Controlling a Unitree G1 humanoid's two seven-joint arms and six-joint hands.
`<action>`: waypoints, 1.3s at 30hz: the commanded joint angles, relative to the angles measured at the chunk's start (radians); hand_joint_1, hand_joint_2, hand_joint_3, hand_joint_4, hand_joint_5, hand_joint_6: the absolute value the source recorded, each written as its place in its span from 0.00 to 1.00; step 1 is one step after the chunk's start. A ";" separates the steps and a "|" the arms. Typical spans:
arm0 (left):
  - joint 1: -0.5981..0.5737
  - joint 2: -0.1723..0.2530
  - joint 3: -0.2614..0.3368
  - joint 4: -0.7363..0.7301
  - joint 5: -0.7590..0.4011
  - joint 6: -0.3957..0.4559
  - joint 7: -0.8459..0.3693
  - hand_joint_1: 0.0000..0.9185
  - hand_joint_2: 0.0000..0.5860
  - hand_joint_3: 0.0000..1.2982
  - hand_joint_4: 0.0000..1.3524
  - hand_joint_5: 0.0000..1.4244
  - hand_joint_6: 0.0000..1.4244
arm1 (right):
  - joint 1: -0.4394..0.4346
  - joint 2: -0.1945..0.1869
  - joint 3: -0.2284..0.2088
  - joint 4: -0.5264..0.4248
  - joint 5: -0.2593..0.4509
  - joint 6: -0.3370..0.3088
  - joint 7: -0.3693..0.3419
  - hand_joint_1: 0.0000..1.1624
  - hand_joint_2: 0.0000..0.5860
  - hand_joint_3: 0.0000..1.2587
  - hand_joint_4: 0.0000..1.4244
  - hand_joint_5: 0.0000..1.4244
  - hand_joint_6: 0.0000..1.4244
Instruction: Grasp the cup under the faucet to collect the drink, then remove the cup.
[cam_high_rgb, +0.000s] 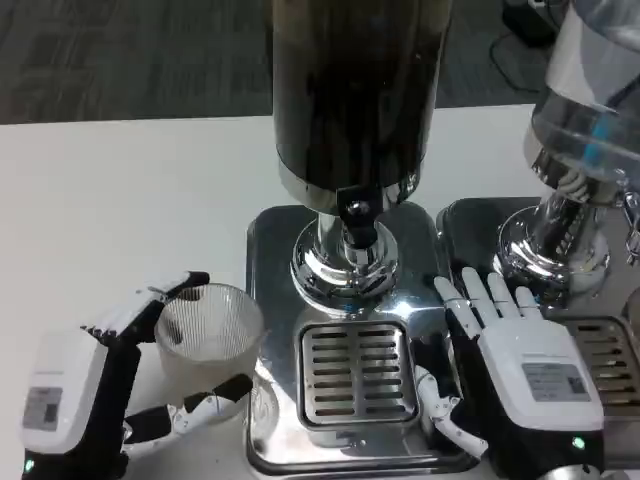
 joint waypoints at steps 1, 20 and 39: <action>-0.037 0.009 -0.020 -0.022 0.025 0.003 0.048 0.71 0.33 0.30 0.31 0.49 0.51 | -0.004 0.000 -0.004 0.007 0.004 0.000 -0.013 0.20 0.88 0.08 0.00 0.00 0.00; -0.226 -0.029 -0.162 0.096 0.076 -0.039 0.073 0.71 0.33 0.30 0.31 0.49 0.52 | 0.079 0.021 -0.070 -0.080 -0.004 0.074 -0.062 0.20 0.88 0.08 0.00 0.00 0.00; -0.420 -0.151 -0.324 0.274 0.125 -0.003 0.125 0.71 0.31 0.30 0.31 0.48 0.51 | 0.131 0.014 -0.094 -0.163 -0.017 0.112 -0.031 0.20 0.88 0.09 0.00 0.00 0.00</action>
